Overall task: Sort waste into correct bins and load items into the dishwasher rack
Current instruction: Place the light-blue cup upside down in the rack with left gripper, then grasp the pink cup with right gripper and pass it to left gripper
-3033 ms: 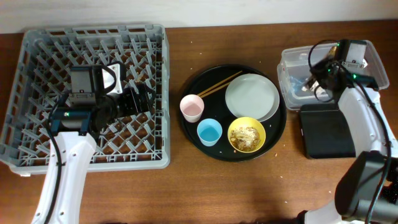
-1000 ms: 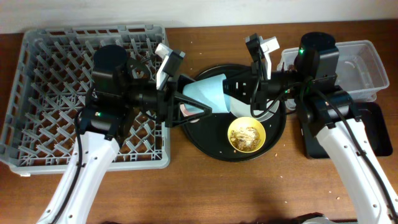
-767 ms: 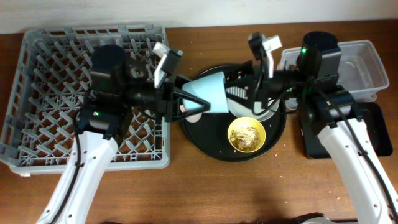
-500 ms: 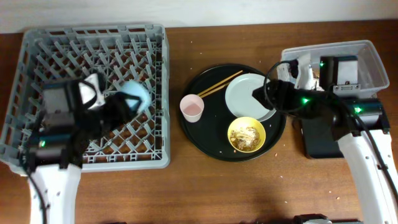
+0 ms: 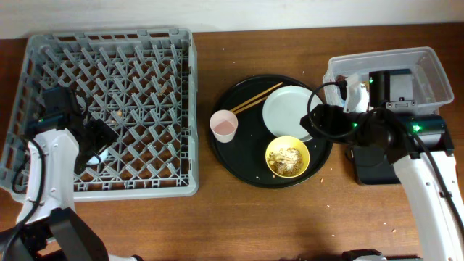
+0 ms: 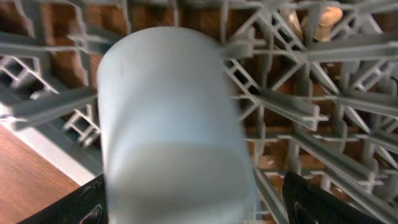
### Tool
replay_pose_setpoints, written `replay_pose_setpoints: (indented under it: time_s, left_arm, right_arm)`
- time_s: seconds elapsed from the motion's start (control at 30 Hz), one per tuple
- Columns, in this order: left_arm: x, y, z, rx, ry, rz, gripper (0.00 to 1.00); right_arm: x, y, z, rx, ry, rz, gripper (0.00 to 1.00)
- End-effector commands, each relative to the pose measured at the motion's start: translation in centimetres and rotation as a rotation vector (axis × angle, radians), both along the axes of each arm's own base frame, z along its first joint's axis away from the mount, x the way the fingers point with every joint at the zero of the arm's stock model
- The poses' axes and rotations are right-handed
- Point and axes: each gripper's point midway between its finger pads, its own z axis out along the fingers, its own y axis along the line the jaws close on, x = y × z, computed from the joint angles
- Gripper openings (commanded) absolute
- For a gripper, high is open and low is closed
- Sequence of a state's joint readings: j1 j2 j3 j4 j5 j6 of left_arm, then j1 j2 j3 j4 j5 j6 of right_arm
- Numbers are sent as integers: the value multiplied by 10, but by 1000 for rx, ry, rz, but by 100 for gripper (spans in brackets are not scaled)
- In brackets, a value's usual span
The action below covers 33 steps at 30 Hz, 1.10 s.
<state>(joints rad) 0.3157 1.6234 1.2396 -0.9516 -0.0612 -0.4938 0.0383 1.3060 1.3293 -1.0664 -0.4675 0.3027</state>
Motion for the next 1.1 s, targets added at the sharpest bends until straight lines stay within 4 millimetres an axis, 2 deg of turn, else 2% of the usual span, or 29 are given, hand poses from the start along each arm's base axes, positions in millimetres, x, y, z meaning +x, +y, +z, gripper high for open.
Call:
replay_pose_setpoints:
  time_s: [0.0, 0.07, 0.1, 0.13, 0.17, 0.2, 0.23, 0.27, 0.3, 0.37, 0.4, 0.47, 0.5, 0.57, 0.63, 0.67, 0.73, 0.8, 0.83, 0.87, 0.9, 0.93, 1.0, 1.07]
  left_arm:
    - [4, -9, 7, -104, -34, 1, 96]
    - [6, -4, 23, -114, -46, 17, 96]
    - [10, -11, 33, -146, -65, -38, 92]
    - [27, -29, 57, -204, -156, -212, 89]
    - [36, -42, 82, -206, -236, -330, 82]
    - [39, -53, 103, -184, -294, -415, 82]
    - [39, -71, 128, -165, -373, -546, 82]
    - [34, -93, 155, -134, -460, -680, 82]
    - [26, -101, 172, -102, -499, -708, 84]
    - [15, -111, 184, -118, -527, -726, 83]
    - [12, -114, 179, -129, -507, -732, 82]
    - [14, -115, 171, -147, -480, -729, 81]
    - [13, -115, 167, -161, -465, -727, 80]
    - [12, -117, 166, -173, -462, -728, 80]
    - [12, -121, 166, -178, -463, -741, 80]
    - [13, -131, 167, -191, -466, -770, 80]
    - [14, -173, 184, -339, -567, -885, 81]
    - [13, -208, 206, -520, -686, -992, 81]
    - [10, -229, 217, -627, -734, -1062, 81]
    - [6, -252, 226, -734, -773, -1139, 81]
    - [-5, -278, 241, -891, -822, -1237, 82]
    - [-17, -292, 258, -1007, -874, -1313, 85]
    - [-39, -310, 282, -1153, -948, -1446, 85]
    - [-55, -326, 288, -1220, -944, -1516, 86]
  right_arm:
    - [-5, 13, 1, -61, -58, 128, 73]
    - [-10, 36, -7, -113, -68, 234, 73]
    - [-9, 53, -12, -129, -79, 284, 73]
    - [-3, 77, -16, -129, -109, 349, 73]
    - [11, 92, -26, -170, -139, 369, 73]
    - [23, 100, -36, -198, -153, 374, 72]
    - [35, 111, -51, -201, -147, 375, 69]
    - [49, 123, -75, -203, -130, 390, 62]
    - [61, 129, -98, -199, -96, 375, 60]
    - [80, 140, -134, -191, -79, 381, 55]
    - [84, 153, -152, -155, -66, 410, 54]
    - [88, 164, -167, -156, -74, 427, 54]
    - [90, 164, -168, -160, -80, 424, 49]
    - [92, 154, -173, -218, -70, 396, 23]
    - [87, 150, -177, -232, -45, 395, 4]
    - [81, 148, -166, -204, -18, 386, 4]
    - [73, 143, -91, -50, -82, 398, 4]
    - [56, 136, -11, 135, -227, 456, 4]
    - [34, 132, 44, 268, -357, 552, 4]
    - [6, 134, 86, 389, -483, 692, 4]
    - [-21, 139, 116, 492, -584, 826, 4]
    - [-32, 142, 129, 559, -618, 892, 4]
    - [-31, 143, 132, 565, -642, 907, 4]
    - [-29, 143, 134, 558, -668, 913, 4]
